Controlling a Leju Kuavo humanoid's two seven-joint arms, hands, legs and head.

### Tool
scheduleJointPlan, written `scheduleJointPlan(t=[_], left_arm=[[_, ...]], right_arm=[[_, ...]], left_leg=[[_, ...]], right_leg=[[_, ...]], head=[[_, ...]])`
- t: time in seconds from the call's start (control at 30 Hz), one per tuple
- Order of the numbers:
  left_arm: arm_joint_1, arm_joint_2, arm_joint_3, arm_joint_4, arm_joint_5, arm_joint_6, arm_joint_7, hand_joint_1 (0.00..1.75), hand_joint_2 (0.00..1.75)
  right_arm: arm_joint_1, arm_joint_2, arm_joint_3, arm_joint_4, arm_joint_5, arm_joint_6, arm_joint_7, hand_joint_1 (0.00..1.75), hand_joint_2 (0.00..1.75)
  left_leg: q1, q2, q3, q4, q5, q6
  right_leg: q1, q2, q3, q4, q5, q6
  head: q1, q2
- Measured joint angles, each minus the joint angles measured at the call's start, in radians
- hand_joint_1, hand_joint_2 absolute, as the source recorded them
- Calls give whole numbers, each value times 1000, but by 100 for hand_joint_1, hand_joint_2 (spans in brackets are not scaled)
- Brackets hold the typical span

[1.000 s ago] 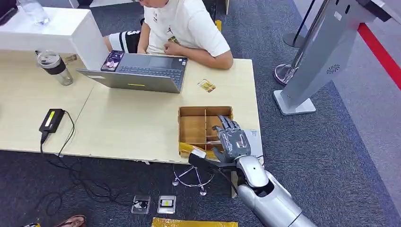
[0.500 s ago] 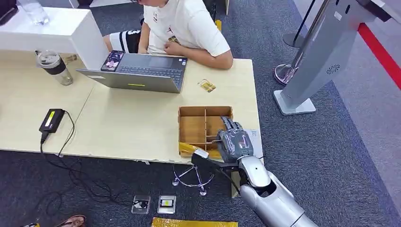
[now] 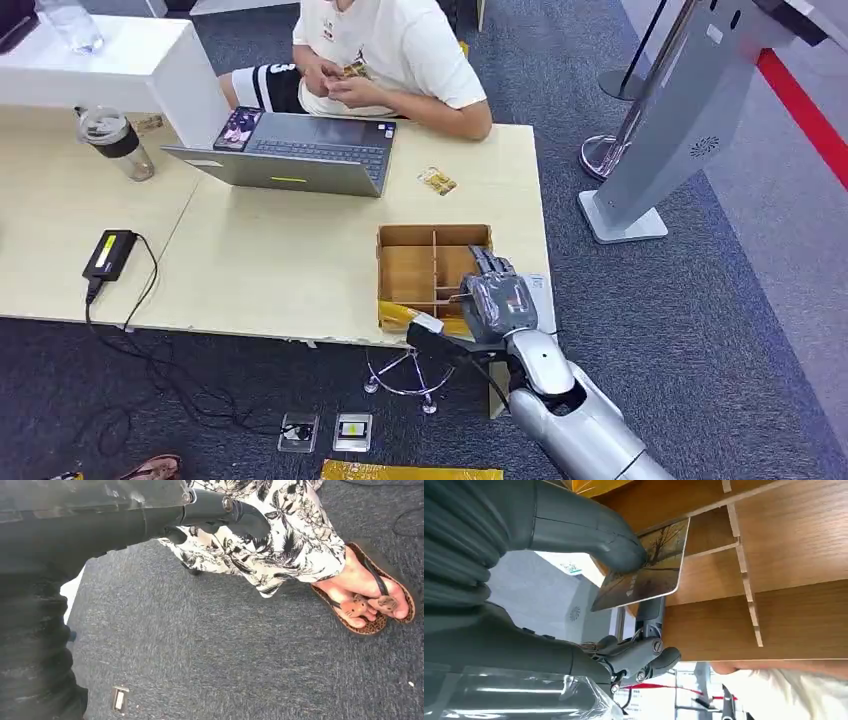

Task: Pass the card to the sensor for recognition and then transmit it.

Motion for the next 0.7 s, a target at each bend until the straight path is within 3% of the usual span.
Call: scheduleJointPlan(t=[0.17,0.33,0.5,0.7], left_arm=[[1,3,0,0,-14,0,-13,0,175],[3,3,0,0,-28,0,-45,0,175],[4,3,0,3,-34,1,-64,0,175],[4,2,0,6,-46,4,-96,0,175]], right_arm=[[-2,0,-32,-65,-176,-23,-45,175,175],[-30,6,-98,-260,-356,-64,-110,175,175],[-70,26,-135,-364,-398,-83,-137,175,175],[-123,83,-137,-311,-362,-168,-189,175,175]], left_leg=[[0,0,0,0,0,0],[0,0,0,0,0,0],[0,0,0,0,0,0],[0,0,-1,0,0,0]], right_leg=[[0,0,0,0,0,0],[0,0,0,0,0,0],[0,0,0,0,0,0],[0,0,1,1,0,0]], head=[[0,0],[0,0],[0,0],[0,0]])
